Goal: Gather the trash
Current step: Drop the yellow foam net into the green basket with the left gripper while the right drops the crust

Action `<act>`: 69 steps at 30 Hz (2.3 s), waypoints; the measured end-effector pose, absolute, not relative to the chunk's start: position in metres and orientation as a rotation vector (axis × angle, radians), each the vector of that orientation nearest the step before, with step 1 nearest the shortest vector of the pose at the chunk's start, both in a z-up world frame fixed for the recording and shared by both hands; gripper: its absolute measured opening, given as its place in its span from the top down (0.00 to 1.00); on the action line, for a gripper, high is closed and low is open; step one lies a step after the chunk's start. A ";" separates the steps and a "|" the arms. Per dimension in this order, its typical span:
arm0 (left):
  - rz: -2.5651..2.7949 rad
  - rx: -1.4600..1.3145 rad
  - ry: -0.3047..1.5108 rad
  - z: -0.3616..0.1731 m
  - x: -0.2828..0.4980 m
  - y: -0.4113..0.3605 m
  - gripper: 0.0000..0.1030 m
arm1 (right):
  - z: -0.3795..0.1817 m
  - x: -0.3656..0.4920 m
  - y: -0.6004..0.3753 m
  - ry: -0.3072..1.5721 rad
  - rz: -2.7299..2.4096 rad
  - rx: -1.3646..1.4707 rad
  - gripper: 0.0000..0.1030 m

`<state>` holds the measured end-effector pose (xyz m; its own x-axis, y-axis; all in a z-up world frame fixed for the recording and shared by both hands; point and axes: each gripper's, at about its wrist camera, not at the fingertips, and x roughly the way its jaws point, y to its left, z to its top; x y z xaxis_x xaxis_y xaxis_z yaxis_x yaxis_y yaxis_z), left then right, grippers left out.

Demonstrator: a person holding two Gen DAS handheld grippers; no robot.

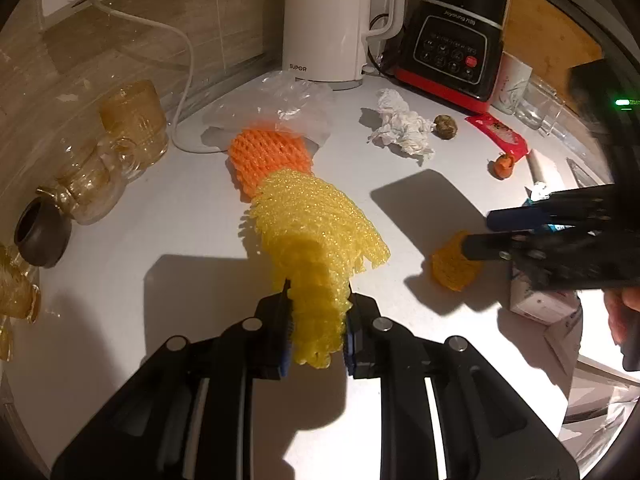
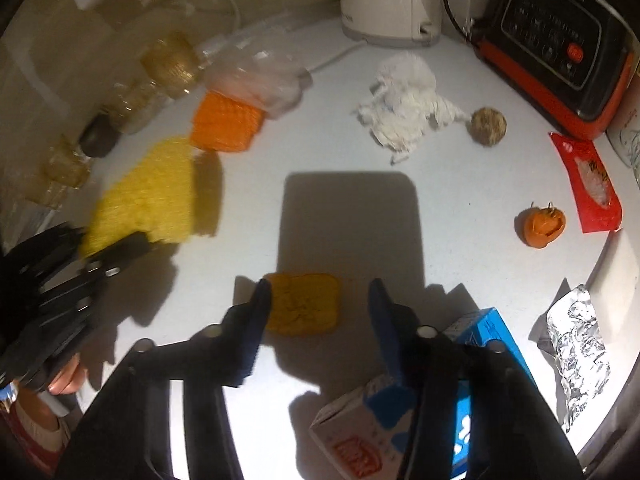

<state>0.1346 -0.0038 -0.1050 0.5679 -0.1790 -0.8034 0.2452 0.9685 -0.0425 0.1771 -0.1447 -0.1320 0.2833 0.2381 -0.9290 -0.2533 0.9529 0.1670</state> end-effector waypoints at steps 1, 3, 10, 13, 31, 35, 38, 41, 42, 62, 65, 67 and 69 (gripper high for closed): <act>-0.251 0.071 0.934 -0.104 0.132 -0.002 0.82 | -0.135 0.178 -0.144 1.248 0.330 -0.013 0.60; -0.251 0.064 0.935 -0.104 0.129 -0.001 0.82 | -0.141 0.178 -0.143 1.267 0.329 -0.015 0.67; -0.243 0.052 0.951 -0.104 0.121 0.002 0.82 | -0.139 0.167 -0.143 1.247 0.371 0.026 0.96; -0.244 0.054 0.945 -0.100 0.114 0.002 0.82 | -0.128 0.155 -0.142 1.213 0.375 0.010 0.96; -0.615 0.086 0.932 -0.050 -0.036 -0.065 0.82 | -0.022 -0.086 -0.216 1.014 0.194 0.079 0.96; -0.707 0.159 0.954 -0.059 -0.070 -0.091 0.82 | -0.040 -0.143 -0.233 1.057 0.105 0.138 0.96; -0.774 0.204 0.966 -0.066 -0.092 -0.107 0.82 | -0.056 -0.179 -0.241 1.085 0.049 0.185 0.96; -0.826 0.242 0.973 -0.071 -0.112 -0.119 0.82 | -0.073 -0.204 -0.246 1.107 0.003 0.227 0.96; -0.838 0.252 0.977 -0.073 -0.118 -0.122 0.82 | -0.077 -0.209 -0.247 1.112 -0.007 0.233 0.96; -0.885 0.323 1.029 -0.097 -0.152 -0.139 0.82 | -0.121 -0.230 -0.259 1.143 -0.135 0.248 0.19; -0.914 0.348 1.040 -0.103 -0.157 -0.147 0.82 | -0.106 -0.232 -0.272 1.099 -0.211 0.250 0.07; -0.938 0.374 1.050 -0.109 -0.163 -0.155 0.80 | -0.096 -0.235 -0.280 1.079 -0.251 0.238 0.05; -0.972 0.400 1.083 -0.117 -0.167 -0.164 0.66 | -0.087 -0.238 -0.287 1.057 -0.282 0.222 0.03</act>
<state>-0.1673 -0.1642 -0.1166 0.1274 -0.4644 -0.8764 0.8214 0.5447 -0.1692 -0.2382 -0.2872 -0.0874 0.4611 -0.1214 -0.8790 0.3326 0.9420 0.0443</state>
